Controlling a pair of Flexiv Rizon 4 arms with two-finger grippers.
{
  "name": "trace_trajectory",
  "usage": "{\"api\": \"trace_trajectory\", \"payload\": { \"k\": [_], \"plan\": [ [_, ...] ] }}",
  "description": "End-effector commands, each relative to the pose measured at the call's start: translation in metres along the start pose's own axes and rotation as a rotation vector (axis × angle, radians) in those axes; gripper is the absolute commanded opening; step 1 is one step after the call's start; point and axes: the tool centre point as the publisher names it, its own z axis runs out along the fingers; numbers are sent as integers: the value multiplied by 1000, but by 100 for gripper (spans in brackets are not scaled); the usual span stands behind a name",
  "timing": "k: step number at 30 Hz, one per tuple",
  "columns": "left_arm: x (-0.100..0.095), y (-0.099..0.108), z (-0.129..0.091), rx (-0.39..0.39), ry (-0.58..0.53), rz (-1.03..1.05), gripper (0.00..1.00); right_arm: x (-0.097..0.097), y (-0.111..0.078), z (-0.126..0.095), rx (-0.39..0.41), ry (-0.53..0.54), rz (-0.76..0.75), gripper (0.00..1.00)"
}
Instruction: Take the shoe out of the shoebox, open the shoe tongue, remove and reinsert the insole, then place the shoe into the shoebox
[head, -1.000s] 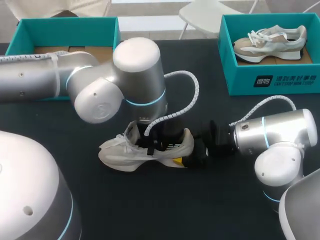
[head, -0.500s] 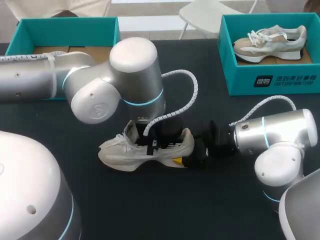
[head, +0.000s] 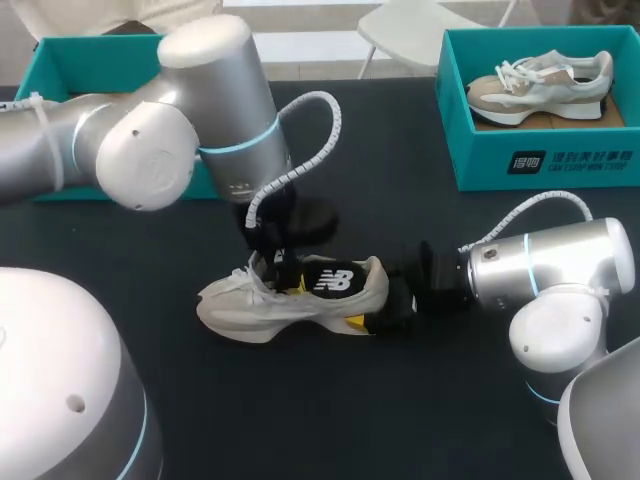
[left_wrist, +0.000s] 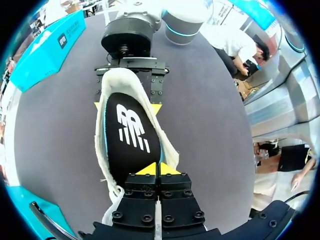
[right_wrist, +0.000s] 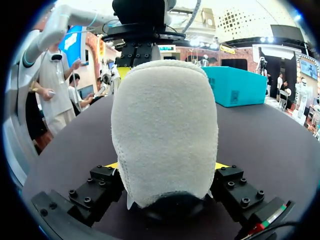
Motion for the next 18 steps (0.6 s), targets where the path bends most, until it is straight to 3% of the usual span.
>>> {"api": "trace_trajectory", "payload": {
  "k": [1,8,18],
  "plan": [
    [3,12,-11,34,-23,-10,0,3,-6,-1,5,-3,3,0],
    [-8,14,-15,50,-17,-9,0,3,-6,-1,5,-3,3,0],
    [-10,-6,-33,80,21,42,0,3,-6,-1,5,-3,3,0]
  ]
}}
